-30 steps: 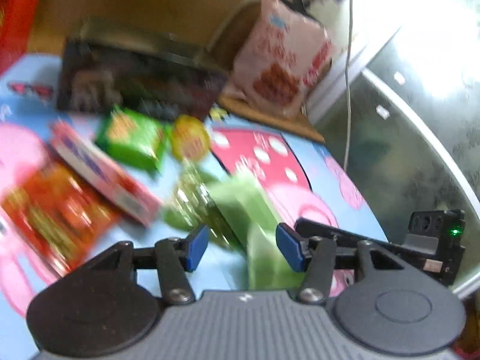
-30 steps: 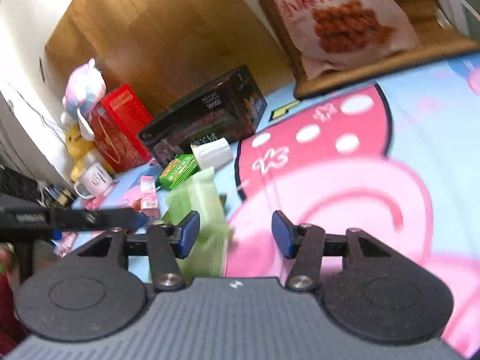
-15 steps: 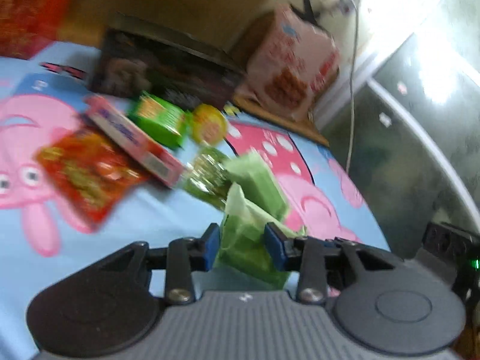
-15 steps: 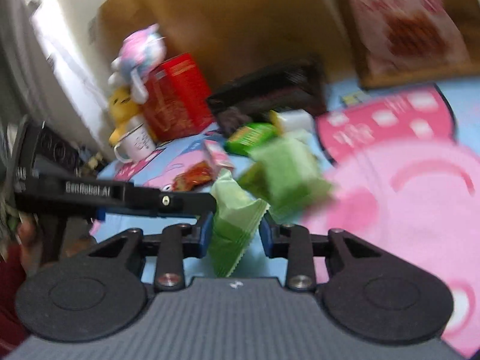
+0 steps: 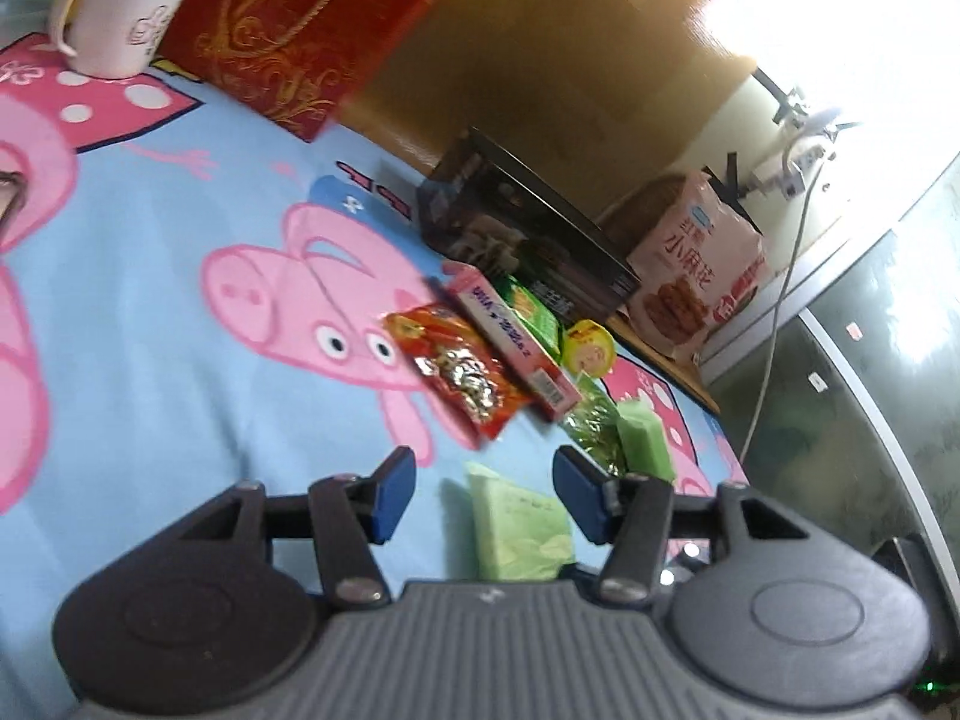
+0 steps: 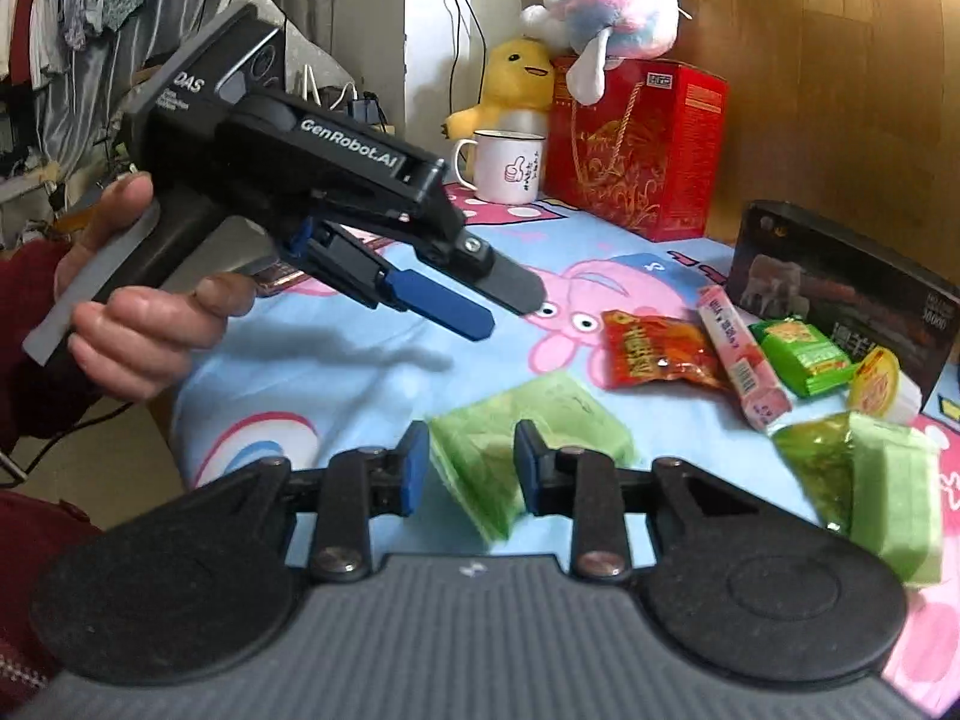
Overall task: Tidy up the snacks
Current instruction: 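Grasp the light green pastry pack with the left tool, then lower the green pastry pack into the black tin and release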
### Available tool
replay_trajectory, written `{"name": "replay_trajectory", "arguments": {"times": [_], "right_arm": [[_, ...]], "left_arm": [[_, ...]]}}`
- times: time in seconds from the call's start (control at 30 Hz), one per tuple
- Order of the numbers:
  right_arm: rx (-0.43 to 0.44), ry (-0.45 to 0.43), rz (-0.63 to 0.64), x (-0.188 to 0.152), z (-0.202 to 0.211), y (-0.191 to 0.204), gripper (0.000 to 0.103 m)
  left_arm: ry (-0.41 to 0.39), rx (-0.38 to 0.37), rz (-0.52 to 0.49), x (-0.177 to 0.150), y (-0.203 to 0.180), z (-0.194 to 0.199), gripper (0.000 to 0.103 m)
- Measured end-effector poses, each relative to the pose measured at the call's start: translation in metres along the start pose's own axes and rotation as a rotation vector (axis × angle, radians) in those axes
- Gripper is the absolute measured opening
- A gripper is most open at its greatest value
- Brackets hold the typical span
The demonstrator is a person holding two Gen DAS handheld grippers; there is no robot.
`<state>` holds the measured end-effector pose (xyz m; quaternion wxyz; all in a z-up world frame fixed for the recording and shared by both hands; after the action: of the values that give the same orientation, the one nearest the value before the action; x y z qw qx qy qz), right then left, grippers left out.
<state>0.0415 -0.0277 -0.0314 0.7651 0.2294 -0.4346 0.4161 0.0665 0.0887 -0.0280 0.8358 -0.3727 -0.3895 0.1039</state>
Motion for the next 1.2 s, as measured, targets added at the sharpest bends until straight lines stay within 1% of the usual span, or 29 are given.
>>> {"name": "replay_trajectory", "arguments": {"times": [0.07, 0.13, 0.27, 0.3, 0.4, 0.47, 0.57, 0.67, 0.8, 1.07, 1.13, 1.2], "right_arm": [[-0.018, 0.0, -0.036, 0.0, 0.003, -0.008, 0.039], [-0.031, 0.007, -0.075, -0.005, 0.008, -0.019, 0.047], [-0.045, 0.047, -0.111, -0.017, 0.011, -0.025, 0.047], [-0.043, 0.056, -0.118, -0.02, 0.009, -0.024, 0.047], [-0.021, 0.07, -0.117, -0.022, 0.002, -0.02, 0.048], [-0.007, 0.074, -0.107, -0.023, -0.001, -0.014, 0.048], [0.004, 0.064, -0.09, -0.021, -0.005, -0.009, 0.048], [-0.013, 0.06, -0.102, -0.021, -0.004, -0.014, 0.047], [-0.068, 0.06, -0.147, -0.026, 0.003, -0.032, 0.037], [-0.17, 0.053, -0.226, -0.039, 0.024, -0.074, 0.035], [-0.178, 0.038, -0.26, -0.037, 0.029, -0.083, 0.035], [-0.182, 0.011, -0.265, -0.028, 0.032, -0.089, 0.034]], "left_arm": [[0.004, -0.007, 0.001, -0.002, 0.001, 0.001, 0.052], [0.017, -0.018, -0.005, -0.005, -0.001, -0.002, 0.052], [0.075, -0.04, -0.025, -0.017, -0.007, -0.016, 0.052], [0.09, -0.042, -0.034, -0.021, -0.009, -0.02, 0.049], [0.14, -0.028, -0.073, -0.034, -0.015, -0.03, 0.048], [0.152, -0.036, -0.084, -0.041, -0.017, -0.031, 0.04], [0.142, -0.028, -0.087, -0.045, -0.018, -0.031, 0.038], [0.147, -0.017, -0.09, -0.045, -0.02, -0.035, 0.033], [0.175, -0.035, -0.106, -0.045, -0.031, -0.051, 0.032], [0.232, -0.067, -0.194, -0.044, -0.065, -0.095, 0.032], [0.221, -0.076, -0.217, -0.038, -0.073, -0.096, 0.032], [0.198, -0.084, -0.238, -0.026, -0.082, -0.093, 0.032]]}}
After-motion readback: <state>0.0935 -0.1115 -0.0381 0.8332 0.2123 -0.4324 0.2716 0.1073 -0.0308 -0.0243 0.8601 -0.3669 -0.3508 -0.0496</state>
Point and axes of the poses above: each gripper's, at about its wrist camera, not at the fingertips, and z roughly against the way its jaws point, y to its left, x to its top, the point moved 10 cm from there along -z, roughly the way its jaws point, and after that the axes turned 9 degrees about -x, right-handed, at the moved point
